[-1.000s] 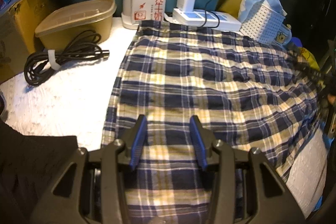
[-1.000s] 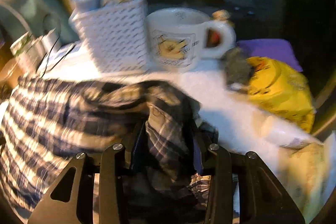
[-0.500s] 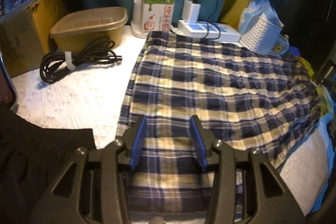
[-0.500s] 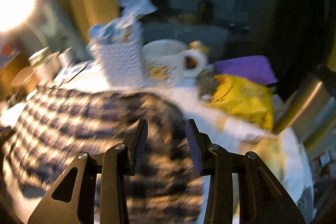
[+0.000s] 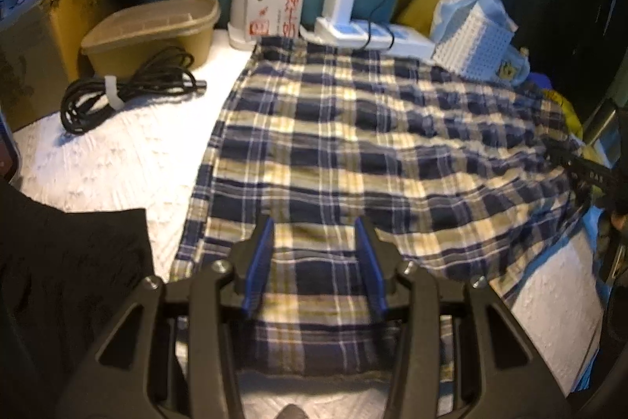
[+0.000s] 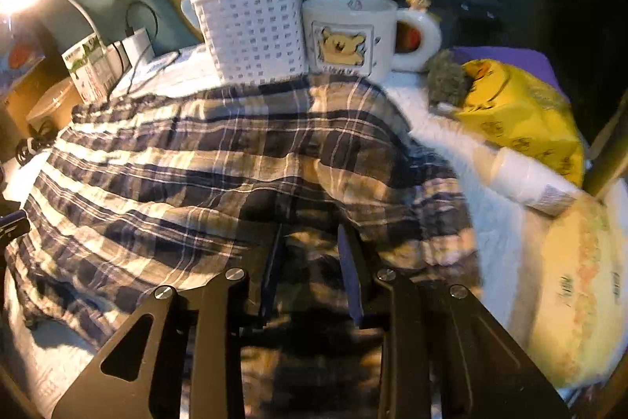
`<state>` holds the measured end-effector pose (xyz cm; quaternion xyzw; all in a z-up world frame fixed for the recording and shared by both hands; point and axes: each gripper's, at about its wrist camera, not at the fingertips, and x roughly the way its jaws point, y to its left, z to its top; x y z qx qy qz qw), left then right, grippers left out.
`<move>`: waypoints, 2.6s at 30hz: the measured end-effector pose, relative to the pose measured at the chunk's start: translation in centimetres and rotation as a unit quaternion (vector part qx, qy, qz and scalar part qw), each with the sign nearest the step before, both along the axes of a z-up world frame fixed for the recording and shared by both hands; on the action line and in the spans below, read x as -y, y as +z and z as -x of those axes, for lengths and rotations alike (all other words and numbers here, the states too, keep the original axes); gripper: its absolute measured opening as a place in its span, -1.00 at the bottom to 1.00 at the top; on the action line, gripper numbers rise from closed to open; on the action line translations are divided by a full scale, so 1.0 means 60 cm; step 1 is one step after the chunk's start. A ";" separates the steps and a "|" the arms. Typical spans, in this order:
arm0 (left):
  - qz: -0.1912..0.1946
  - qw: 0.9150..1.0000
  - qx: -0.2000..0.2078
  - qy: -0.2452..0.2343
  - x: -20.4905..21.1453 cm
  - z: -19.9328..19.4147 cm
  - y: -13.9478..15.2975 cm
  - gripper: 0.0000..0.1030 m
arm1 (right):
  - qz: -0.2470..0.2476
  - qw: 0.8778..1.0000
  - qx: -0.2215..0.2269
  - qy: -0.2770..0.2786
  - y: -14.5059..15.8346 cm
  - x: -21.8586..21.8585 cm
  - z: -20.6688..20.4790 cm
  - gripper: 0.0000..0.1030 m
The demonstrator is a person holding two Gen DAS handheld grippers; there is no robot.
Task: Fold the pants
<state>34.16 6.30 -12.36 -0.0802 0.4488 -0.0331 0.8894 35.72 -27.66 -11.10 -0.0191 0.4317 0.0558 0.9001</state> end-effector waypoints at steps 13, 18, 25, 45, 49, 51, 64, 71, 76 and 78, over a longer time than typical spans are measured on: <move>0.014 0.999 0.039 0.007 -0.022 0.062 0.040 0.25 | -0.091 0.994 -0.018 -0.063 0.006 0.073 0.167 0.27; 0.017 0.999 0.032 0.006 -0.023 0.082 0.033 0.30 | -0.152 0.984 -0.036 -0.080 -0.024 0.078 0.166 0.42; 0.015 0.999 0.037 0.027 -0.032 0.103 0.044 0.32 | -0.260 0.959 -0.022 -0.108 -0.039 0.089 0.098 0.45; 0.014 0.999 -0.002 -0.046 0.093 0.060 0.027 0.34 | -0.143 0.983 0.070 -0.090 0.054 0.167 0.045 -0.87; 0.021 0.999 -0.007 -0.048 0.099 0.056 0.015 0.34 | -0.125 0.987 0.068 -0.081 0.051 0.161 0.051 -0.87; 0.020 0.999 -0.004 -0.048 0.095 0.057 0.017 0.34 | -0.126 0.986 0.068 -0.084 0.049 0.158 0.054 -0.87; 0.029 0.998 0.030 -0.040 0.023 0.060 0.044 0.34 | -0.089 0.987 0.125 -0.039 0.165 0.045 0.068 -0.87; 0.041 0.997 0.044 -0.043 -0.021 0.065 0.049 0.34 | -0.074 0.987 0.136 0.035 0.202 -0.112 0.055 -0.87; 0.050 0.997 0.045 -0.039 -0.059 0.070 0.046 0.34 | -0.066 0.989 0.107 0.080 0.167 -0.231 0.025 -0.87; 0.055 0.997 0.046 -0.035 -0.074 0.072 0.044 0.34 | -0.063 0.990 0.088 0.094 0.144 -0.270 0.015 -0.87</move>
